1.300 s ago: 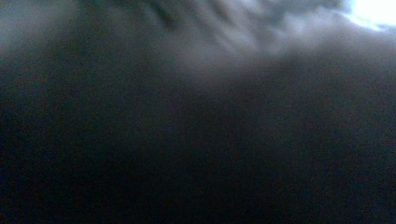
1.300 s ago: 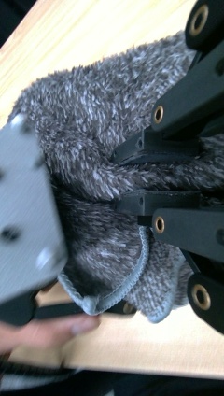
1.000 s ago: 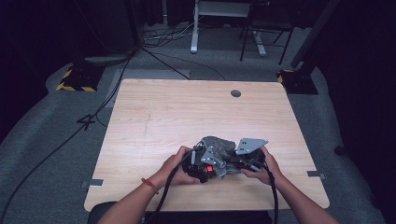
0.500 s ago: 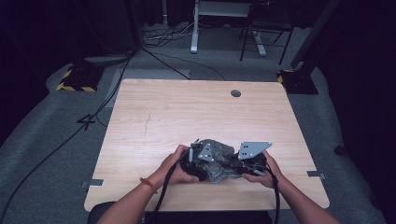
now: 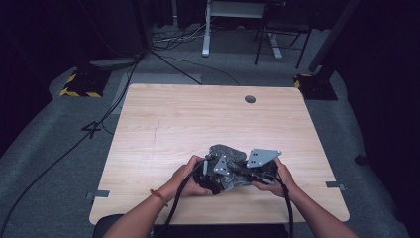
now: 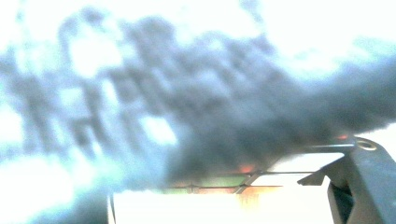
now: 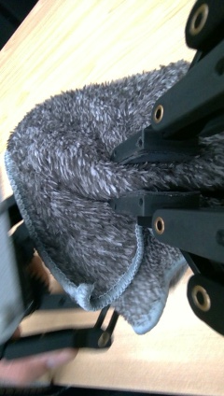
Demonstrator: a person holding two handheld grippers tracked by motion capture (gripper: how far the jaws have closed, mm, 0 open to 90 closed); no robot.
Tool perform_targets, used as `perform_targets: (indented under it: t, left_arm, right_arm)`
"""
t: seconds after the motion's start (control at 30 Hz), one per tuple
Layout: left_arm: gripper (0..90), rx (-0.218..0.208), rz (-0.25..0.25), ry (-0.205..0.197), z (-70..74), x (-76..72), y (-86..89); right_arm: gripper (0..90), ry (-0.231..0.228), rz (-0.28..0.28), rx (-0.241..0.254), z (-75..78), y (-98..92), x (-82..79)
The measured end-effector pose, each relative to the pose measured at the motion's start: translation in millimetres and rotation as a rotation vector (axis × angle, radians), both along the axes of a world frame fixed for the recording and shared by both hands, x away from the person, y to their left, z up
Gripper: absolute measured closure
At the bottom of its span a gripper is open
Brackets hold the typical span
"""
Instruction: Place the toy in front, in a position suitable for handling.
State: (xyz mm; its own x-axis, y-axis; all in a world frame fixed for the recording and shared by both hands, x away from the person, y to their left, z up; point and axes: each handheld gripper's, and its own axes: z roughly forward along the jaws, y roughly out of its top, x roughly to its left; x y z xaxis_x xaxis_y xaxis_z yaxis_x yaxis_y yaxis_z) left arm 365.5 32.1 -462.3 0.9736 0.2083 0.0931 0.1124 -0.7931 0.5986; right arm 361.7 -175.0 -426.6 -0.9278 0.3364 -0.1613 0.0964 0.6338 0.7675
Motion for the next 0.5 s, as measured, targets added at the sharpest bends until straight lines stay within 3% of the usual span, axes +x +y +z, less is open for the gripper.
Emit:
perform_targets:
  t: [0.27, 0.5]
  left_arm:
    - [33.9, -0.051, 0.003, -0.020, 8.0, -0.8, 6.0]
    - [33.9, -0.086, 0.024, -0.050, 16.5, -1.5, 15.4]
  right_arm:
    - [77.6, 0.030, -0.046, -0.021, -7.0, -16.4, 8.2]
    - [77.6, 0.078, -0.009, -0.034, -16.2, -11.6, 5.8]
